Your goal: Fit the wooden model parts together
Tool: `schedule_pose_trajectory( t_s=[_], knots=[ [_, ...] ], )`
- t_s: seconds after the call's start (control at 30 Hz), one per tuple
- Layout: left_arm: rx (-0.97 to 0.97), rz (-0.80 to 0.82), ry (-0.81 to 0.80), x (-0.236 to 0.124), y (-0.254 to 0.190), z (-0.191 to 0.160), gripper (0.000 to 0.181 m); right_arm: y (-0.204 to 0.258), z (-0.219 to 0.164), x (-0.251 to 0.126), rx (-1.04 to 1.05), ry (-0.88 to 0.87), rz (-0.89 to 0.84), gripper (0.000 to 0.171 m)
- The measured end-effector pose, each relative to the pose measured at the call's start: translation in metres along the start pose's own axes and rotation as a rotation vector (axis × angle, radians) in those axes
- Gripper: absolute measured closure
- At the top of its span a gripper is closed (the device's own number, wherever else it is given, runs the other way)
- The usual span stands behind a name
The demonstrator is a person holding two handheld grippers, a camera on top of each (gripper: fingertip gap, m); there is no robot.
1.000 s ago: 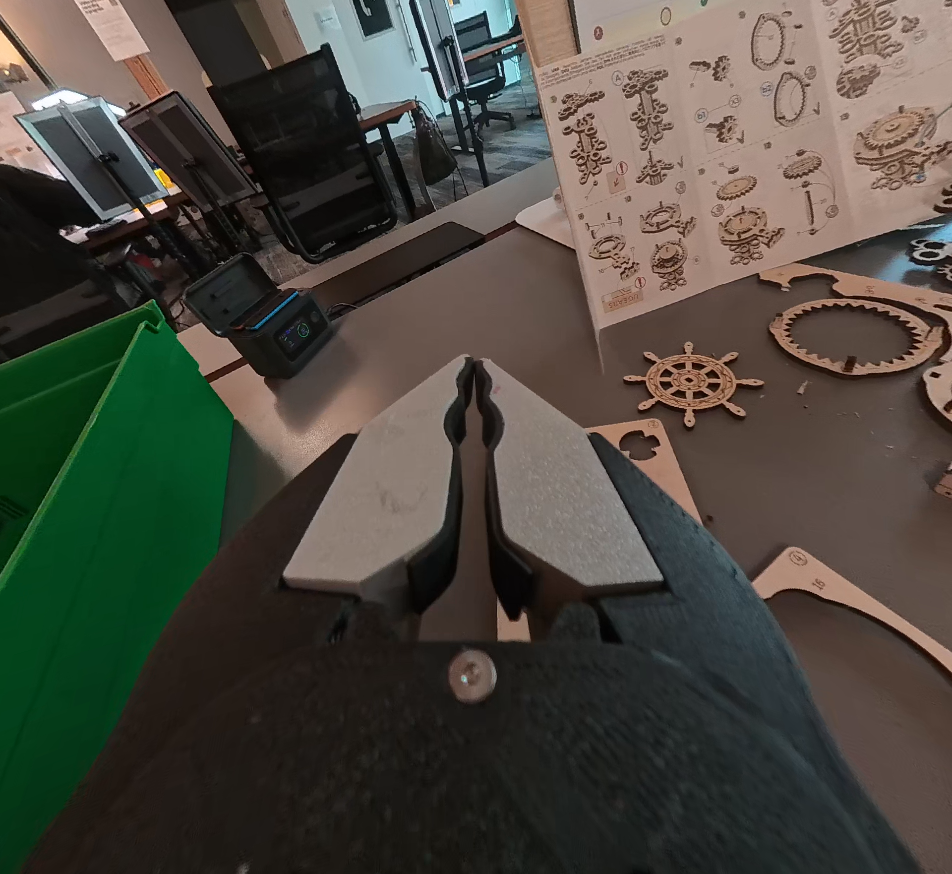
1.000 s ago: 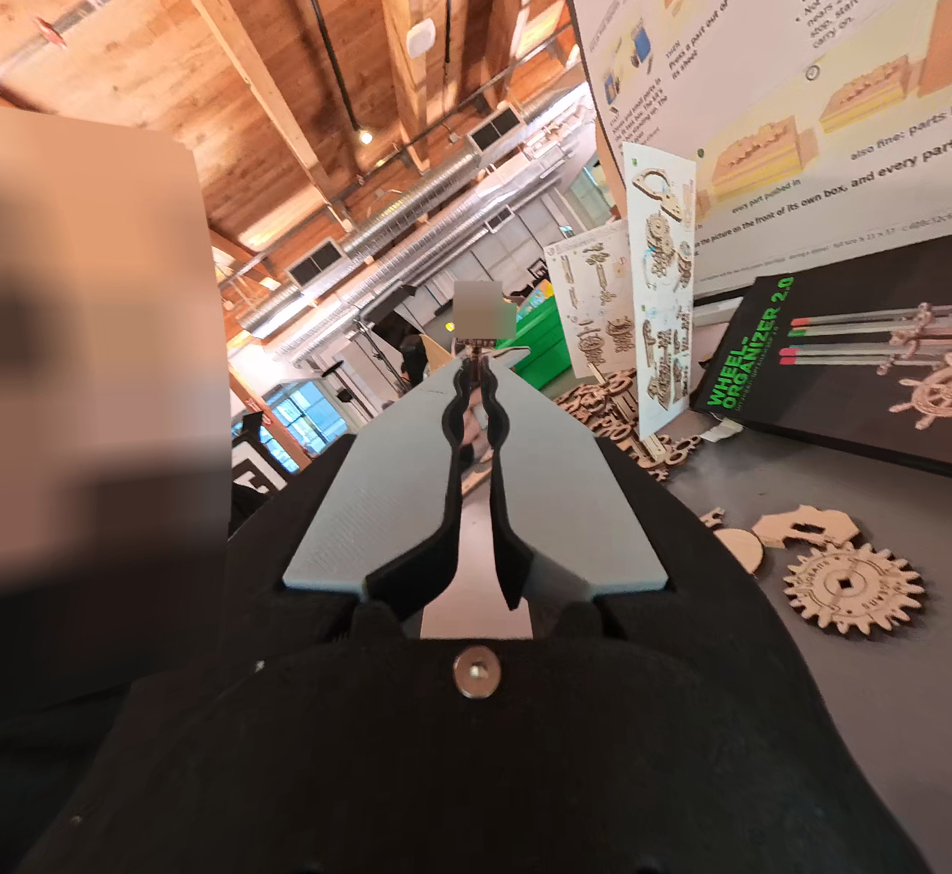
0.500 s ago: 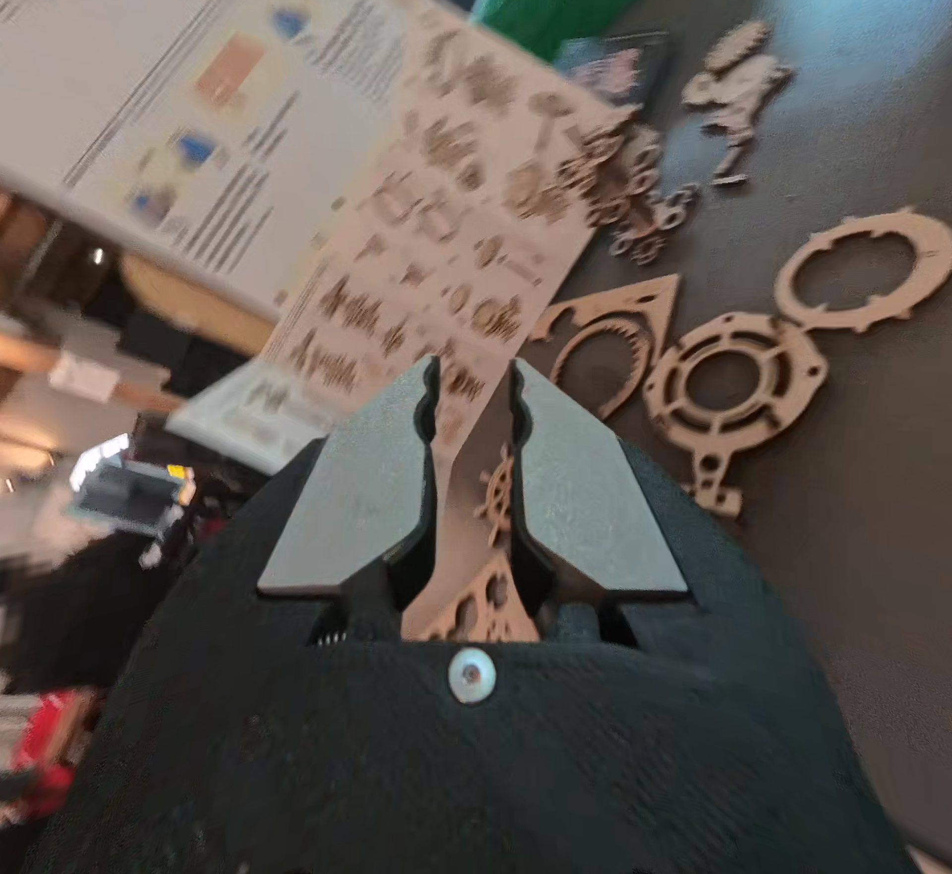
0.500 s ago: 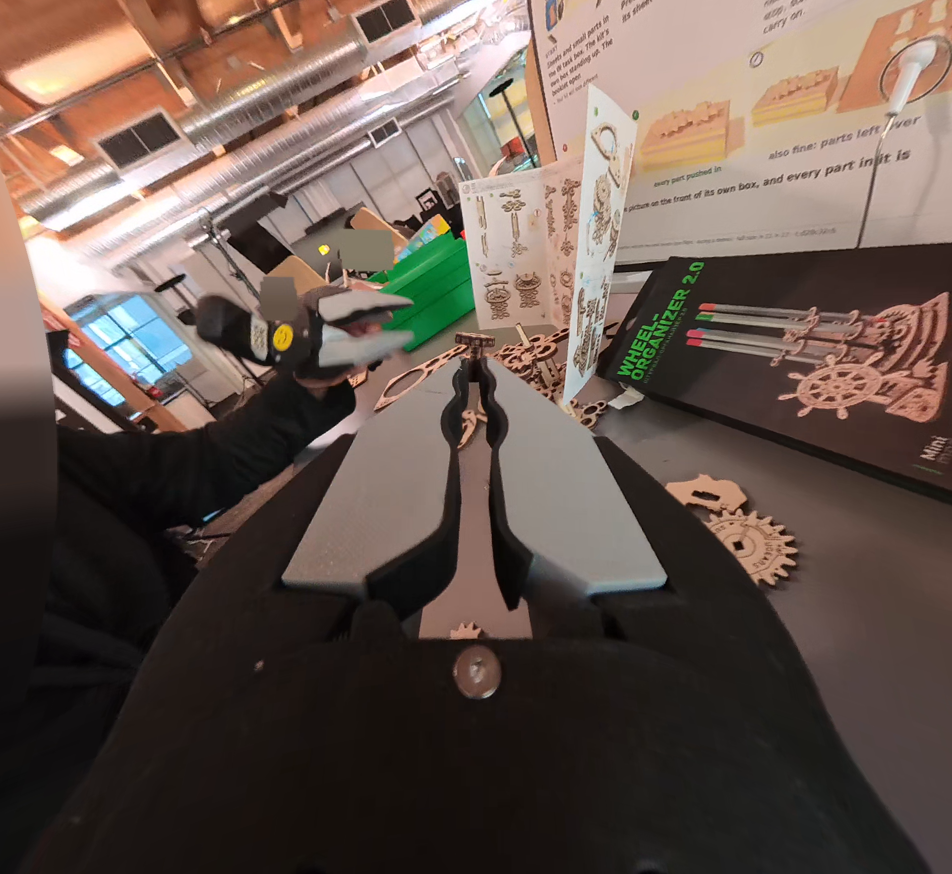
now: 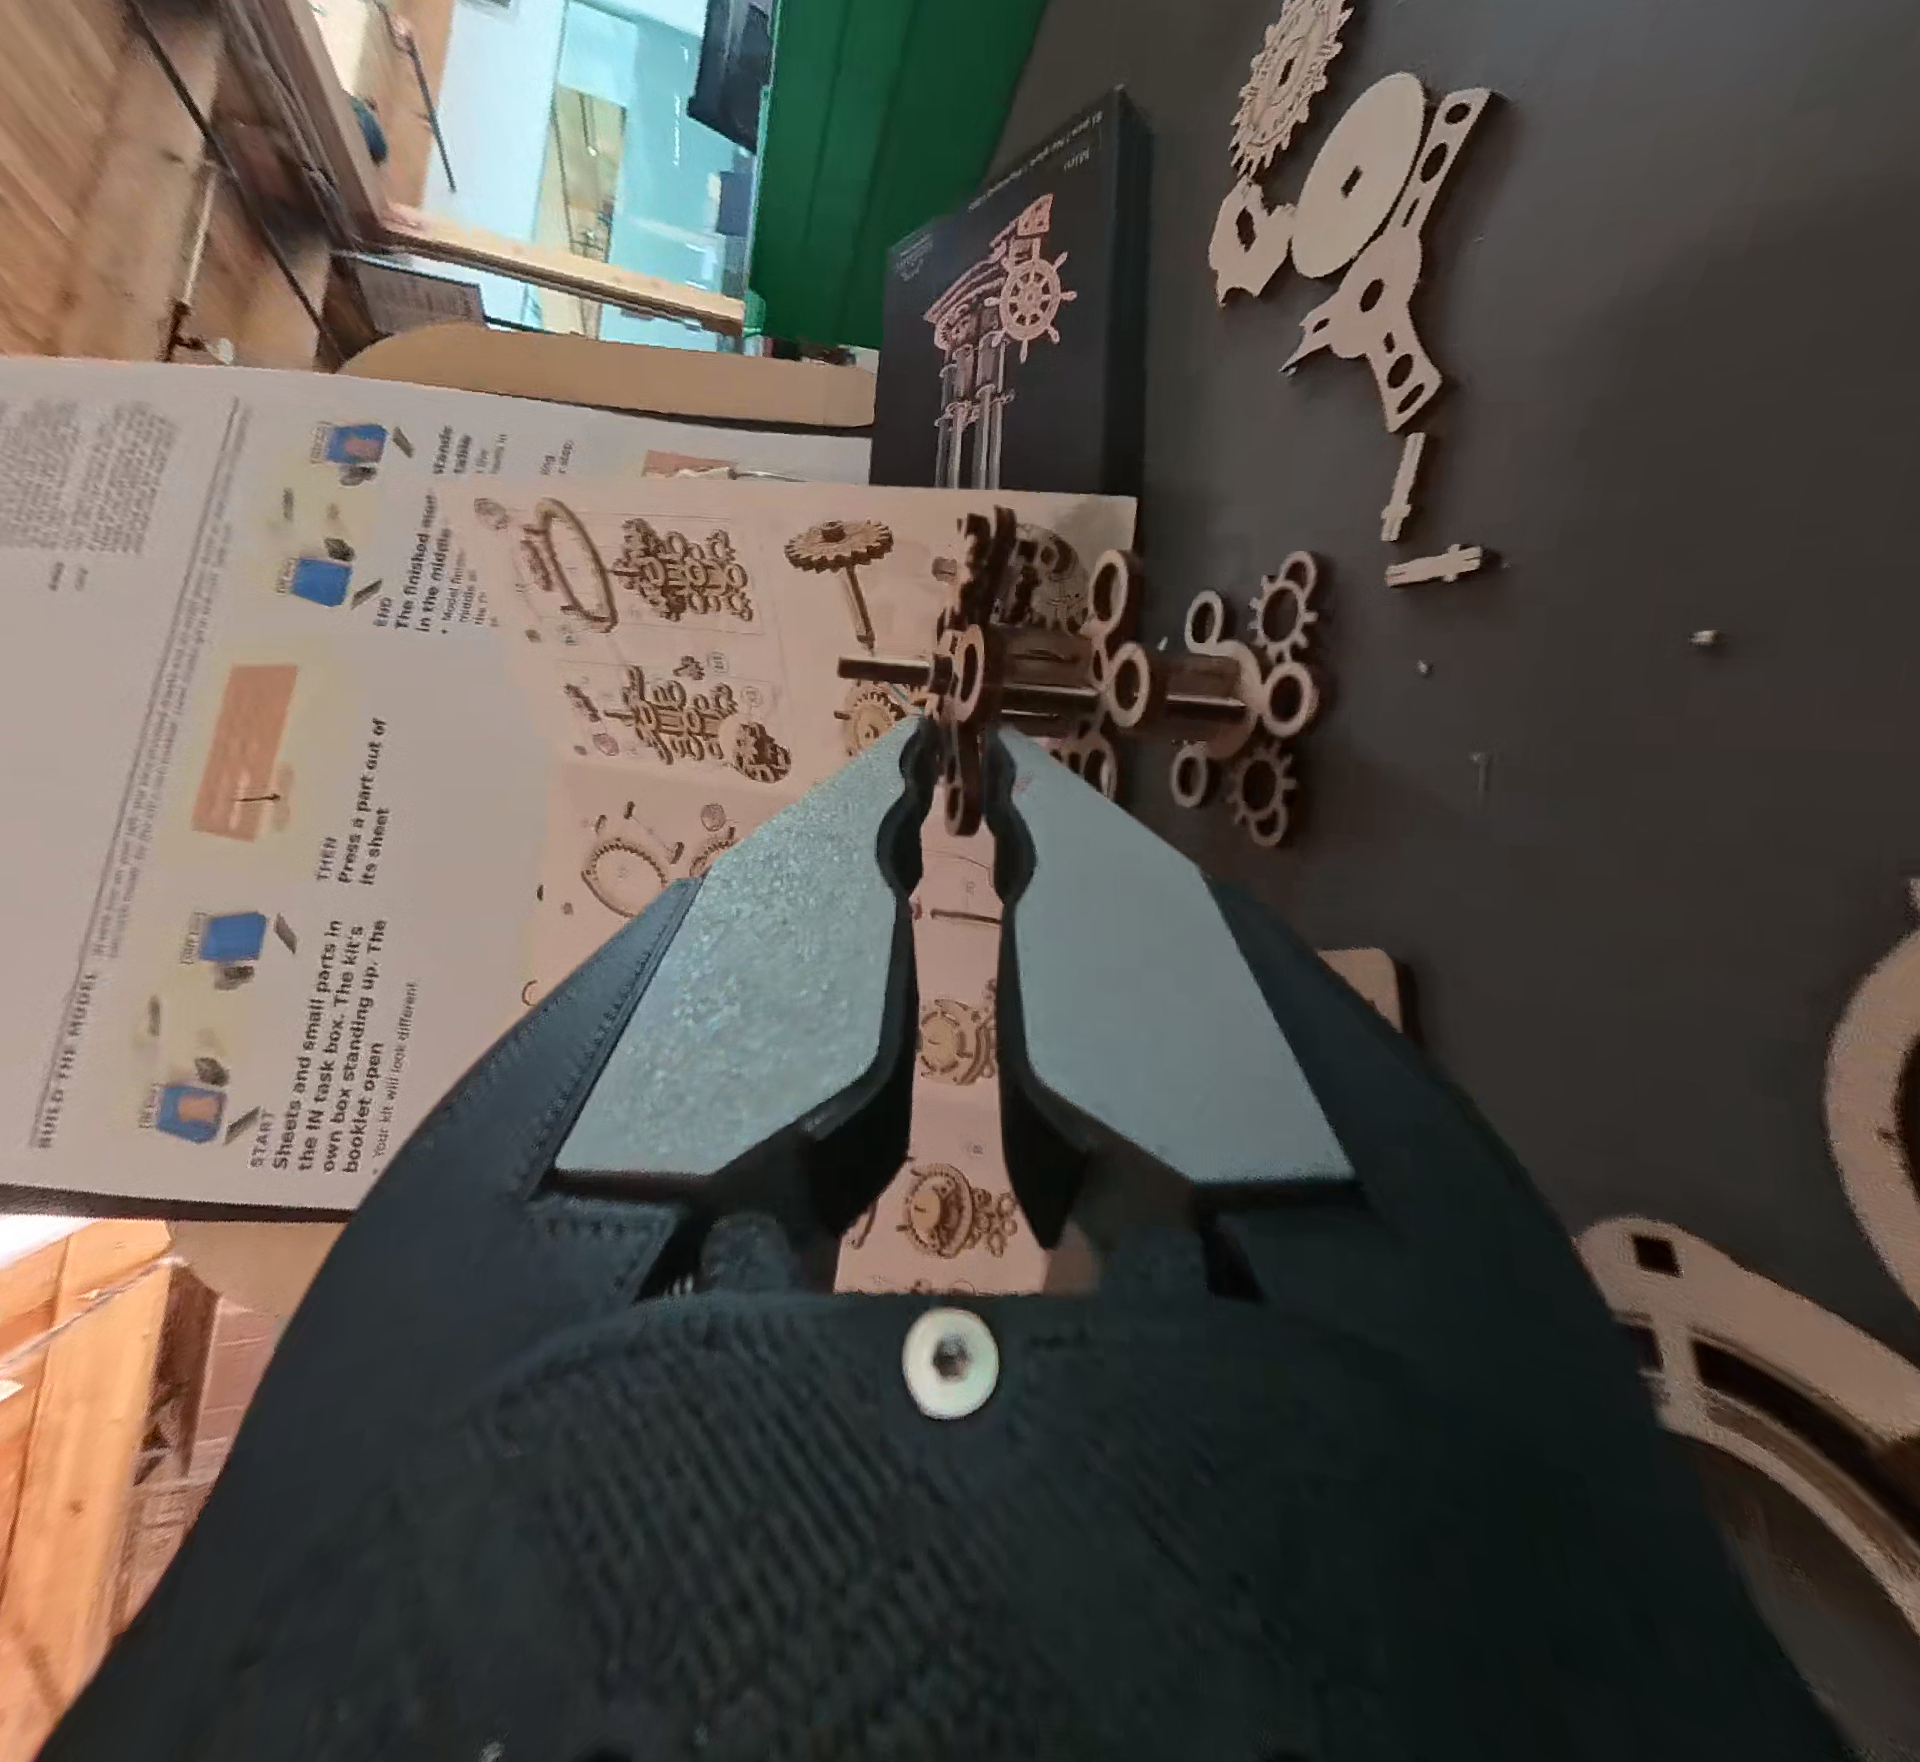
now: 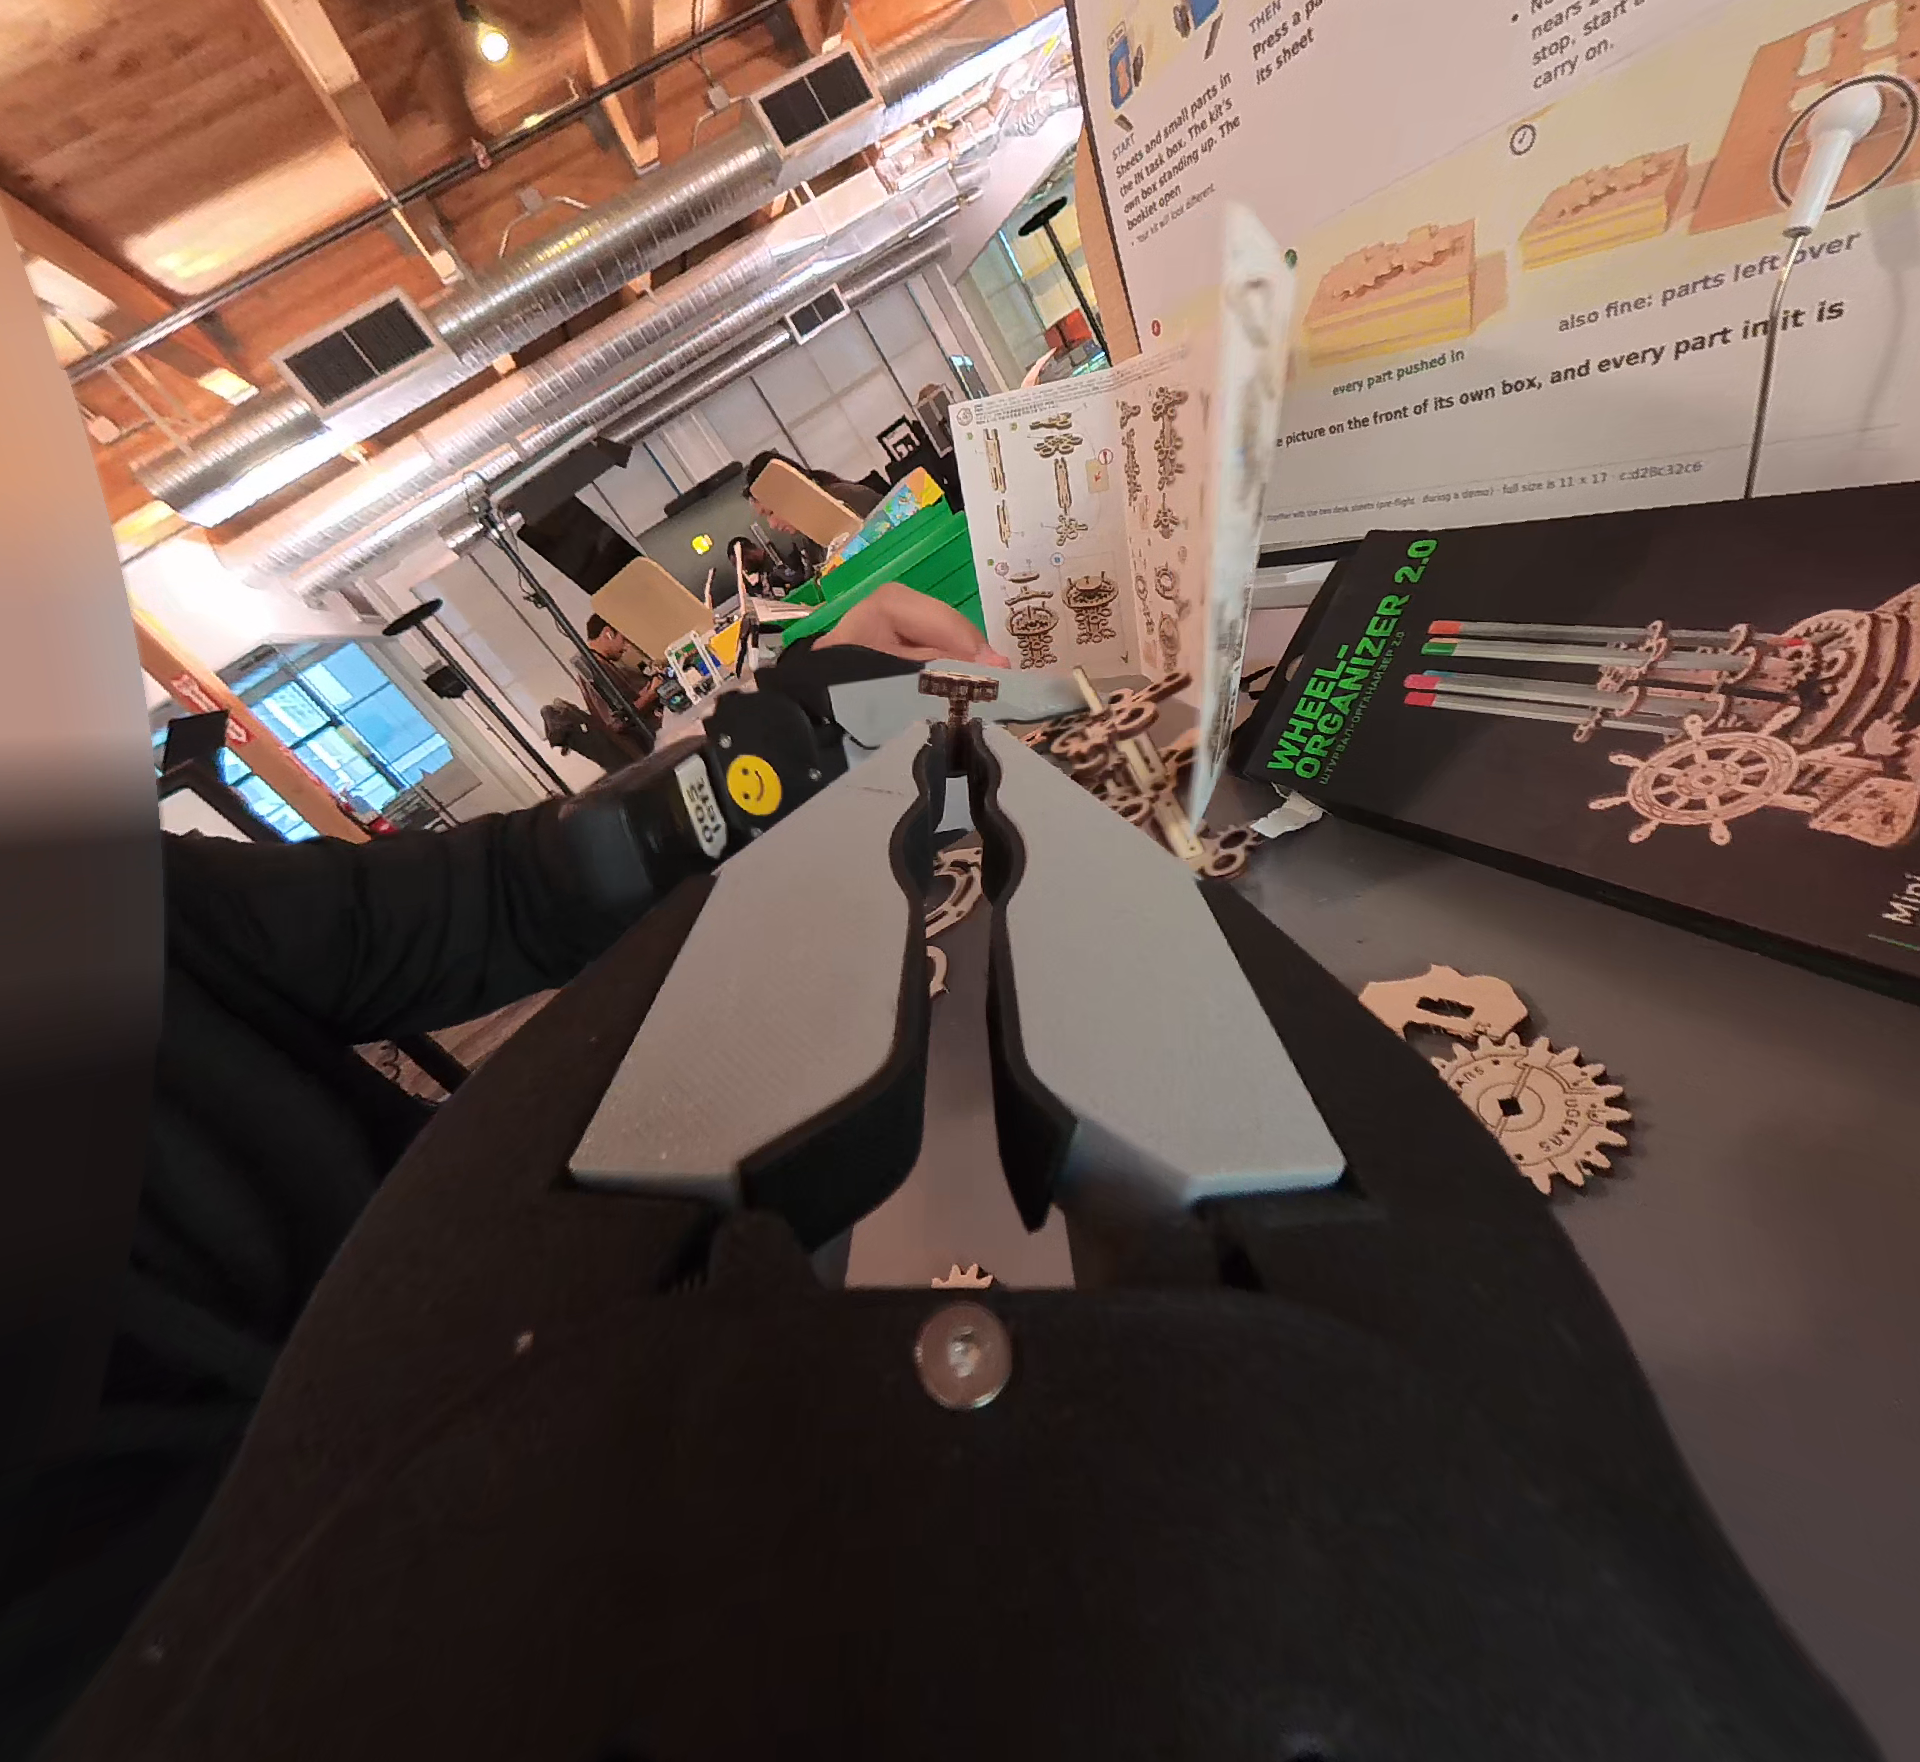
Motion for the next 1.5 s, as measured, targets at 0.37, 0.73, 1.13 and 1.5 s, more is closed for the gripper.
schedule_pose_trajectory(
  t_s=[0.37, 0.73, 1.13, 1.5],
  knots=[
    [-0.483, -0.26, 0.02, -0.011, 0.011, 0.001, 0.178, 0.0, -0.006, 0.001, 0.0, 0.009, -0.003, 0.171],
    [-0.71, -0.439, -0.06, -0.021, 0.012, 0.001, 0.178, -0.001, -0.012, -0.001, -0.014, 0.025, -0.015, 0.171],
    [-0.375, -0.32, -0.103, -0.03, 0.011, 0.015, 0.178, 0.01, -0.014, 0.004, -0.06, 0.049, 0.038, 0.171],
    [-0.372, -0.312, -0.097, -0.03, 0.011, 0.014, 0.178, 0.013, -0.019, 0.008, -0.092, 0.086, 0.04, 0.171]
  ],
)
Point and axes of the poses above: each gripper's, where its closed fingertips meet, x out along the fingers, z out of its top, y = z × x across the jaws, the point moved 2 cm from there along -x, back along the fingers, and after that the axes turned 12 degrees about -x, right-handed, at the moved point
